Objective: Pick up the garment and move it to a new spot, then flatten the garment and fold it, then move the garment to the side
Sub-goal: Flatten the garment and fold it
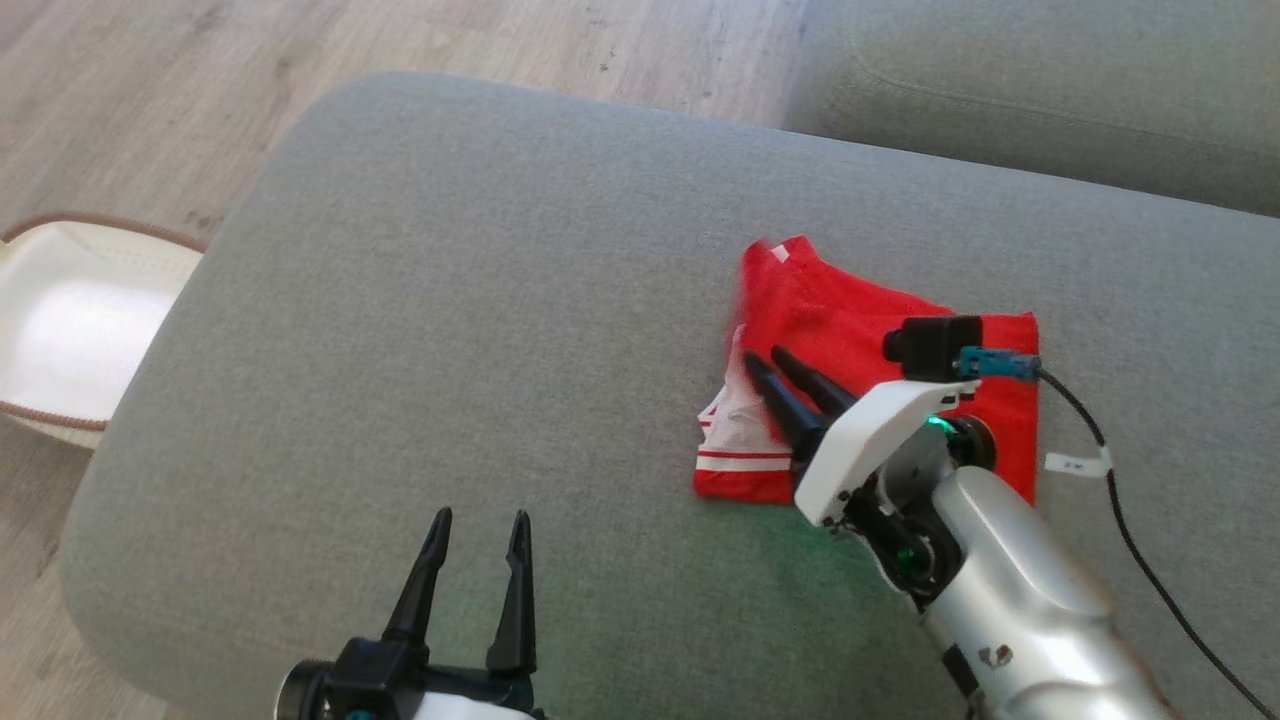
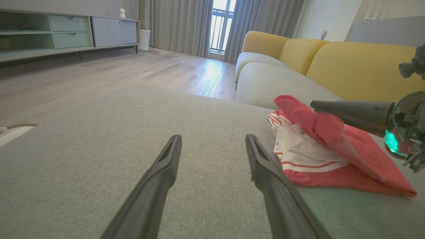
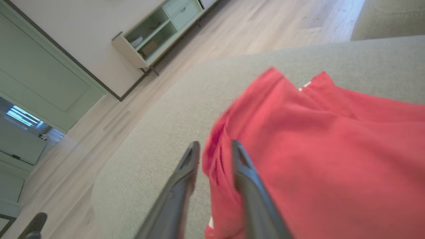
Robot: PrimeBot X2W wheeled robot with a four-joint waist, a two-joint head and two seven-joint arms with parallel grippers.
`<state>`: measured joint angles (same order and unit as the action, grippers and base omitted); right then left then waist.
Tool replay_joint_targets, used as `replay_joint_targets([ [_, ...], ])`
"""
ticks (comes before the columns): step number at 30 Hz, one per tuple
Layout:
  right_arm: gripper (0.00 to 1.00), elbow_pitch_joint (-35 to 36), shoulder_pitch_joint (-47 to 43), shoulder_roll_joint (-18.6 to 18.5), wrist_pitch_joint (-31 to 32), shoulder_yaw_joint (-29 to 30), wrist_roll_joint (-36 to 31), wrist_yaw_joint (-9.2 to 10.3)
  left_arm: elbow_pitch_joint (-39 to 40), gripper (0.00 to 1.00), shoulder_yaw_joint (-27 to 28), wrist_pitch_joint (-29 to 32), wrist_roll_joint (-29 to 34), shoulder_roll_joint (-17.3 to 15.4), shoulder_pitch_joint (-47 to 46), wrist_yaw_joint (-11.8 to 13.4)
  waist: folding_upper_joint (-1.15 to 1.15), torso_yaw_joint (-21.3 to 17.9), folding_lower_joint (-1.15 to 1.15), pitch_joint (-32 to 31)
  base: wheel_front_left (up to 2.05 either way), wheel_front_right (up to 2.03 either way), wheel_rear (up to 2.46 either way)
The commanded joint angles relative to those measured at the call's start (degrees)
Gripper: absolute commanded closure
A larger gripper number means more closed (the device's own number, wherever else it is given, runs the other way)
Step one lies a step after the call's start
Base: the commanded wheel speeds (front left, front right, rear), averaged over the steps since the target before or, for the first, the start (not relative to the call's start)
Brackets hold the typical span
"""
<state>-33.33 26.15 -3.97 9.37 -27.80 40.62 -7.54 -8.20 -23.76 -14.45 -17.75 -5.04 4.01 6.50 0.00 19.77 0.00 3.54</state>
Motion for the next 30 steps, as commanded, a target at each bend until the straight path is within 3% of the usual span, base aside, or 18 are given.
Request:
replay_joint_targets([
  [1,0.00,2.5,1.6,1.1,-1.3,-0.9,0.5,0.05,1.6,0.00,2.4,-0.5,-0.1,0.5,-1.1,-0.1,0.00,-0.4,0.00,0.0,0.00,0.00,0.00],
  [5,0.00,2.9,1.5,1.0,-7.1,-1.3,0.7,0.05,1.7,0.00,3.0,-0.5,0.2,0.6,-1.0,0.2,0.00,-2.1,0.00,-0.4,0.00,0.00,0.00],
  [10,0.00,2.9,0.4,-2.5,-16.9,1.4,-2.9,0.05,3.1,0.00,4.5,-0.5,1.0,0.5,-0.5,0.6,0.00,-6.1,0.00,-1.9,0.00,0.00,0.00],
  [15,0.00,3.1,-2.3,-5.6,-22.6,4.7,-5.3,0.05,4.3,0.00,6.6,-0.5,1.3,0.2,0.8,1.4,0.00,-10.0,0.00,-3.7,0.00,0.00,0.00],
  [21,0.00,6.1,-7.8,-8.4,-24.3,8.7,-12.9,0.05,5.3,0.00,8.7,-0.5,2.0,-0.2,2.4,2.4,0.00,-13.9,0.00,-5.4,0.00,0.00,0.00],
  [26,0.00,13.4,-15.6,-7.0,-24.3,14.3,-18.0,0.05,6.1,0.00,9.9,-0.5,2.6,-0.1,3.9,2.7,0.00,-16.1,0.00,-6.4,0.00,0.00,0.00],
  [30,0.00,17.7,-22.3,-5.8,-24.4,15.5,-21.4,0.05,5.9,0.00,10.5,-0.5,3.4,0.0,5.1,2.1,0.00,-17.1,0.00,-7.5,0.00,0.00,0.00],
])
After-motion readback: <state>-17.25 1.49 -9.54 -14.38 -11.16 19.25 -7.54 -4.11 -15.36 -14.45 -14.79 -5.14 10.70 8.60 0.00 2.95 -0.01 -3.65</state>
